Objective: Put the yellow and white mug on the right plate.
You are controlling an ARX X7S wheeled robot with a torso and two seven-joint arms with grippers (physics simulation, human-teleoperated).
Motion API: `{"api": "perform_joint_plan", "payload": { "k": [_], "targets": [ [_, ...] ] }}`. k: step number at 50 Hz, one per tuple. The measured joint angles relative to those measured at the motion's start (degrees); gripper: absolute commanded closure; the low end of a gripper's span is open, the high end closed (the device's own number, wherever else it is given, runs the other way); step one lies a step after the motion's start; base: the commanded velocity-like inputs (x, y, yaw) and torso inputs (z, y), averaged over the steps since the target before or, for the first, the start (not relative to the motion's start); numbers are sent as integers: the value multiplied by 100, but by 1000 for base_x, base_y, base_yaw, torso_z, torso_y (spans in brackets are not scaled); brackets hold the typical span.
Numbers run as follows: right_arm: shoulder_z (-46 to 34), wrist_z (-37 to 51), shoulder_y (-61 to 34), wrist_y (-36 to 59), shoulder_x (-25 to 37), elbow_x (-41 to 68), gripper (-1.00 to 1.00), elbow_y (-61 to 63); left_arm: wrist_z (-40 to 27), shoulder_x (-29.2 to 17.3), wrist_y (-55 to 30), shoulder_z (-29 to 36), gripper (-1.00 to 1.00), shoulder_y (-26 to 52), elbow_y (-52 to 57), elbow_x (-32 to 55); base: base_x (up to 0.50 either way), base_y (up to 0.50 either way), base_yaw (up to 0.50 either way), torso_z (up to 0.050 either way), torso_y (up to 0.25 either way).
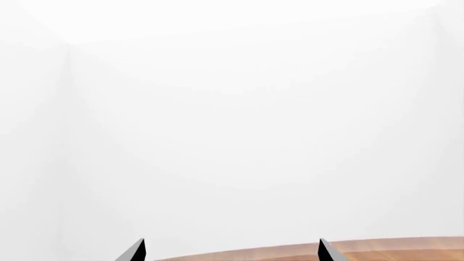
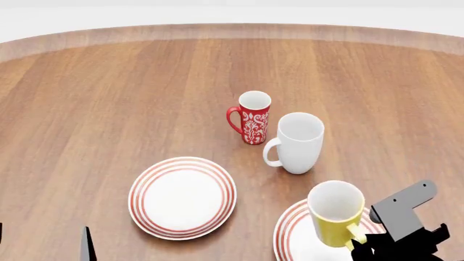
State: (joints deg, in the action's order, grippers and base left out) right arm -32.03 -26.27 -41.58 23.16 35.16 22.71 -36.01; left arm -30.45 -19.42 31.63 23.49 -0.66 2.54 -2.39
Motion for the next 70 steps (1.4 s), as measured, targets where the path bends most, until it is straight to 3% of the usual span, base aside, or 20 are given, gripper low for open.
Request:
{"api": "perform_joint_plan", "payload": {
  "k": [50, 51, 70],
  "targets": [
    [-253, -51, -266, -542, -379, -370, 100, -1217, -57, -56, -44, 77, -100, 22, 10, 36, 0, 0, 0, 0, 0],
    [-258, -50, -267, -556, -384, -378, -100, -1234, -59, -57, -46, 78, -100, 23, 11, 38, 0, 0, 0, 0, 0],
    [-276, 6, -261, -608, -356, -456, -100, -1247, -88, -73, -80, 88, -100, 45, 14, 75, 0, 0, 0, 0, 0]
  ]
}}
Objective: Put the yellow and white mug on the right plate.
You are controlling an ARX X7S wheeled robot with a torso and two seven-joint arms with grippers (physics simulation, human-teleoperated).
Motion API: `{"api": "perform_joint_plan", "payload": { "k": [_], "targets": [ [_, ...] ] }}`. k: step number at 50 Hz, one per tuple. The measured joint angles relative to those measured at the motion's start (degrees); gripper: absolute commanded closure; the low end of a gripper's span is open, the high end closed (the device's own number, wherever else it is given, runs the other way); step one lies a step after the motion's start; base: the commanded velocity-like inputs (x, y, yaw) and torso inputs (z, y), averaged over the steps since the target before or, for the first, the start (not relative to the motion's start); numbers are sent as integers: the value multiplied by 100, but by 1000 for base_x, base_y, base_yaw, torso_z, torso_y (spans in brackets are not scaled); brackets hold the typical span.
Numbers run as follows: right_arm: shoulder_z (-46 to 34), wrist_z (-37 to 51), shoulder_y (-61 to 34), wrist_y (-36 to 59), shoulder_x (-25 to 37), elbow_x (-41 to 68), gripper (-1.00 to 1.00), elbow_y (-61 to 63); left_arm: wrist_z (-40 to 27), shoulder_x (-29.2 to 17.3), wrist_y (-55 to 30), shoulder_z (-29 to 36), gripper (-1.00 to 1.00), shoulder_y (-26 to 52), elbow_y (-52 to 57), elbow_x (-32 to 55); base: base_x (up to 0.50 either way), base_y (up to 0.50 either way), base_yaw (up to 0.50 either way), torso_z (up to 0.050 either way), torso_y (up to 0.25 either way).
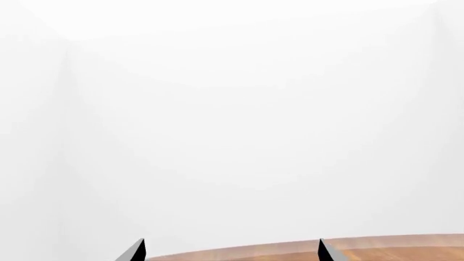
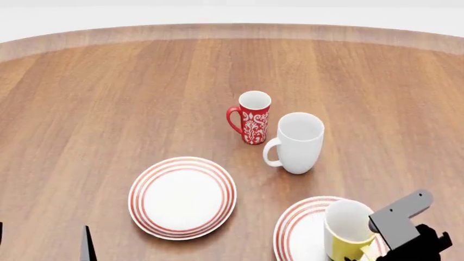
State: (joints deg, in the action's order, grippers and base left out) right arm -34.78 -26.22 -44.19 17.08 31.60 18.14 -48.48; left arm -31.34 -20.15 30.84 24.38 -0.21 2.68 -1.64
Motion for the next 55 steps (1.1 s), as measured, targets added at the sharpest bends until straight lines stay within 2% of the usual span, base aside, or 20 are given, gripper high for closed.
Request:
{"api": "perform_joint_plan", "payload": {
  "k": [7, 18, 28, 35, 39, 47, 55],
  "targets": [
    [56, 72, 182, 180, 162, 90, -100, 428, -10, -10, -17, 2, -100, 6, 16, 16, 0, 0, 0, 0, 0],
    [611, 514, 1200, 763, 965, 784, -100, 2342, -27, -23, -25, 12, -100, -3, 40, 33, 0, 0, 0, 0, 0],
    [1820, 1235, 2777, 645, 1662, 1839, -100, 4058, -60, -42, -84, -2, -100, -20, 138, 43, 0, 0, 0, 0, 0],
    [2812, 1587, 3922, 169, 1848, 2492, -100, 4940, -77, -81, -129, -23, -100, -28, 193, 24, 0, 0, 0, 0, 0],
    [3339, 1664, 4376, -386, 1649, 2697, -100, 5145, -103, -188, -116, -89, -100, -68, 215, -57, 0, 0, 0, 0, 0],
    [4212, 1793, 4635, -1865, 742, 2840, -100, 5191, -315, -576, -89, -501, -100, -299, 94, -178, 0, 0, 0, 0, 0],
    [4903, 2153, 4375, -3208, -111, 2543, -100, 4960, -736, -697, -356, -1291, -100, -117, -569, 482, 0, 0, 0, 0, 0]
  ]
}}
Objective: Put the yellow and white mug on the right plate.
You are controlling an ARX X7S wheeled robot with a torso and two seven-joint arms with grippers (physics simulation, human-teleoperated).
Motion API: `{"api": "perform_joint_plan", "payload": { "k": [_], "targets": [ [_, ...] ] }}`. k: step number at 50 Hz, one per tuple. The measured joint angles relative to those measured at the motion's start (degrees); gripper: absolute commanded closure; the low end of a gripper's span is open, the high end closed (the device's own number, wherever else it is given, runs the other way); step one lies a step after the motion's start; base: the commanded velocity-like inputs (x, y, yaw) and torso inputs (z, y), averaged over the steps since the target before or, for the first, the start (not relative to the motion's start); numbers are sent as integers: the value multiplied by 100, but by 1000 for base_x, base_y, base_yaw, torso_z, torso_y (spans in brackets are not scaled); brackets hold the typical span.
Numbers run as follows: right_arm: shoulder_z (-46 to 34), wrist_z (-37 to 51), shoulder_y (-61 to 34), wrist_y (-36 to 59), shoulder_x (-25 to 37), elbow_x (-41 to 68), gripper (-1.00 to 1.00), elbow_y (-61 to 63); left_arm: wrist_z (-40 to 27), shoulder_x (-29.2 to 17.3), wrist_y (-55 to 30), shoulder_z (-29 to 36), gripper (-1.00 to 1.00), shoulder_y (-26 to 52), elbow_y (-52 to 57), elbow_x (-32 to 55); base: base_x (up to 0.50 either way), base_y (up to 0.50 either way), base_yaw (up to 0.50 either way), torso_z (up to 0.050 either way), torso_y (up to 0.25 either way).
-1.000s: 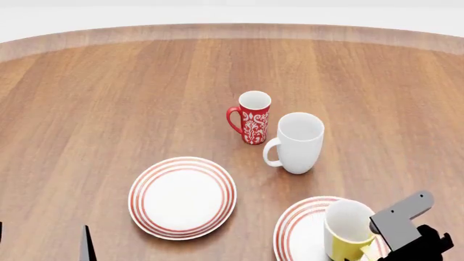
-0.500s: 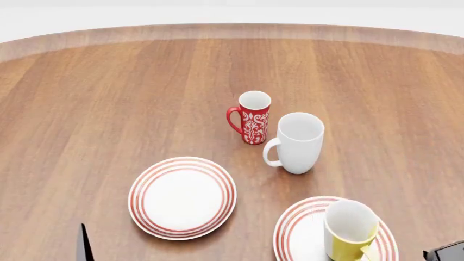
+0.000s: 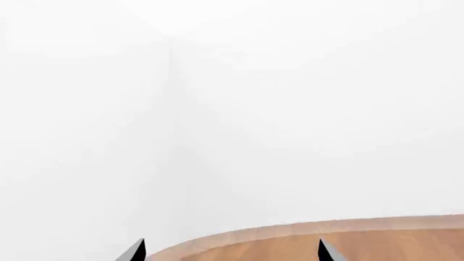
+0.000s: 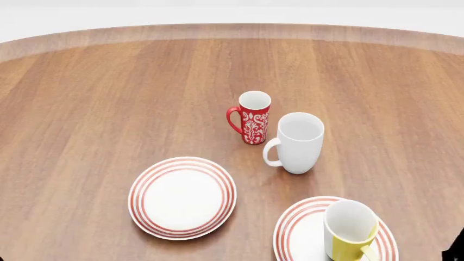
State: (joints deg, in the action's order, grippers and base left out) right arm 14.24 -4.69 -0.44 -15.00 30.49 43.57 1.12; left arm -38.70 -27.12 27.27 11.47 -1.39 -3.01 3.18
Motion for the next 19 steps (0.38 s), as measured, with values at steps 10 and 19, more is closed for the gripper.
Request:
{"api": "perform_joint_plan", "payload": {
  "k": [10, 19],
  "targets": [
    [955, 1200, -839, -1324, -773, -1337, -100, -13, -846, -335, -296, -1273, -100, 534, -122, 576, 0, 0, 0, 0, 0],
    [1696, 2329, -1603, -1579, -1001, -2341, -100, 962, -1615, -933, -682, -2837, -100, 523, 1102, 489, 0, 0, 0, 0, 0]
  ]
}}
